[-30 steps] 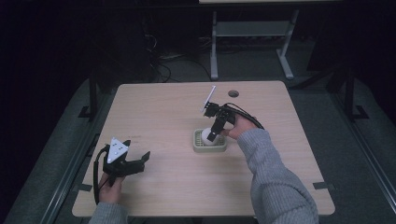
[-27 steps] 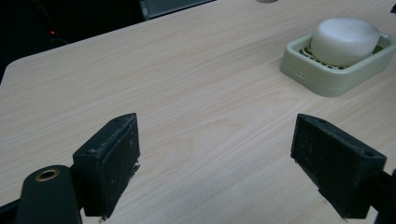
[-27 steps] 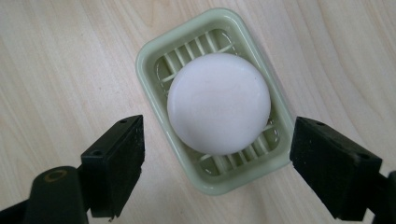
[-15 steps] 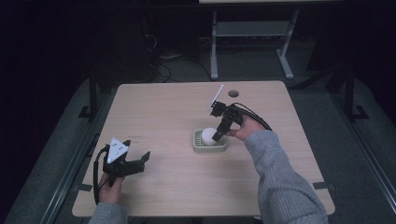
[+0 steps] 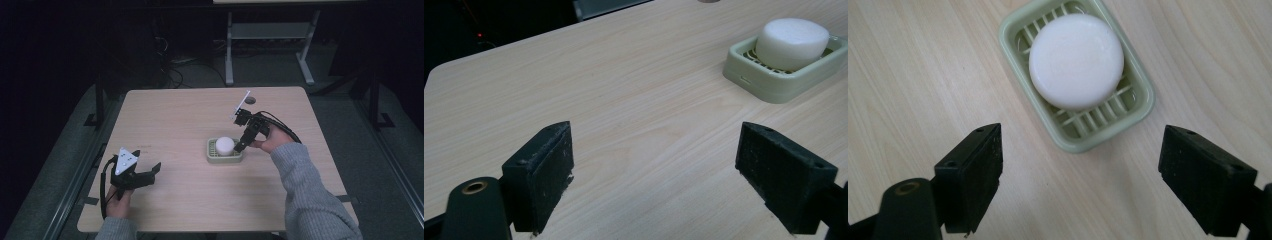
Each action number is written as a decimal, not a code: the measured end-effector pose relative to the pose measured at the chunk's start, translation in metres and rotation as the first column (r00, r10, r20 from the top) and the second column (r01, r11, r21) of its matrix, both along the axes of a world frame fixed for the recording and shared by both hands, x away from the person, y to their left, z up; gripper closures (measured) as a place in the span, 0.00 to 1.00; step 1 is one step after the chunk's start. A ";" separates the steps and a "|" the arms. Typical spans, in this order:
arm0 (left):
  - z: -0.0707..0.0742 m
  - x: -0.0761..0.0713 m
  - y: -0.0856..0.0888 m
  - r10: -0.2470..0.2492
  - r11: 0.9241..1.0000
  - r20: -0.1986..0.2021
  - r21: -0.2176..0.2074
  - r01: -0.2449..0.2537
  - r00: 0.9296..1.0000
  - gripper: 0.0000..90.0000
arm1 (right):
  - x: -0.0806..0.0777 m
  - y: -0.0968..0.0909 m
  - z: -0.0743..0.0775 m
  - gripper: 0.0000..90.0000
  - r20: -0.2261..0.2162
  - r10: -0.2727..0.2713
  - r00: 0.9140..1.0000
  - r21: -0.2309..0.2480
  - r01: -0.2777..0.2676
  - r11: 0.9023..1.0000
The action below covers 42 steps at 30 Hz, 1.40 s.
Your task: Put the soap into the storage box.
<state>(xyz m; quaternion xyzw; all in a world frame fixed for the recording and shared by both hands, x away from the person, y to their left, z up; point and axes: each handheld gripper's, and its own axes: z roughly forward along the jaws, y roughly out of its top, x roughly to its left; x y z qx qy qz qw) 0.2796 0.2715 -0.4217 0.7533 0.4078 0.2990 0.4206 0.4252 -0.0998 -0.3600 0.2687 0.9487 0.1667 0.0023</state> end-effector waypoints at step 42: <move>0.000 -0.002 -0.001 0.000 1.000 -0.002 0.001 0.000 1.000 0.17 | -0.042 -0.058 -0.016 0.19 -0.006 -0.090 0.996 0.035 0.090 0.995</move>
